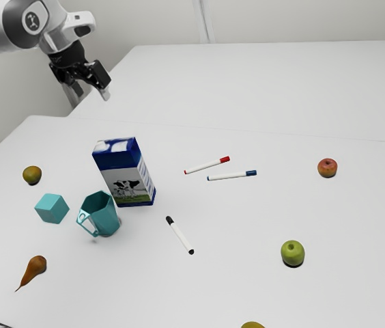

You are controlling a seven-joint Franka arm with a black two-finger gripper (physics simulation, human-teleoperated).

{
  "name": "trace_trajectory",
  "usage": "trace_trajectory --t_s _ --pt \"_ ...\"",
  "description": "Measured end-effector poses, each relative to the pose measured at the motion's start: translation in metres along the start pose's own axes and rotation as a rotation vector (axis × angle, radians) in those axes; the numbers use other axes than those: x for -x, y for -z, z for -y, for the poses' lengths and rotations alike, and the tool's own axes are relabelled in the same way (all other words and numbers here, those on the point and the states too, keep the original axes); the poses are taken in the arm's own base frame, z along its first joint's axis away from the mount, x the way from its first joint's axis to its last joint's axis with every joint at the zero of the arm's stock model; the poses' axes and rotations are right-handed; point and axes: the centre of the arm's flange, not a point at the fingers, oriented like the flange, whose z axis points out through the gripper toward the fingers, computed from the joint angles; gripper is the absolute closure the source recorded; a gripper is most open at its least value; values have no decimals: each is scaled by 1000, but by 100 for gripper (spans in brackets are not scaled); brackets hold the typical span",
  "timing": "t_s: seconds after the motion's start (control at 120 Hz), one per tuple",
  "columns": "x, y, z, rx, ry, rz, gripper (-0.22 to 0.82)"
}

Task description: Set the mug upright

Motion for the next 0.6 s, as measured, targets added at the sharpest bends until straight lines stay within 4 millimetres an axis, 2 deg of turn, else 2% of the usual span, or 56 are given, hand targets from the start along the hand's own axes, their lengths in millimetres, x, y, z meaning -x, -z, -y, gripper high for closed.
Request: trace_trajectory --t_s 0.158,0.267,0.6 --pt "-15 15 1 -34 -8 30 0" --pt "-14 12 -6 -37 -18 67 0" --pt "-10 8 -7 -24 -4 108 0"
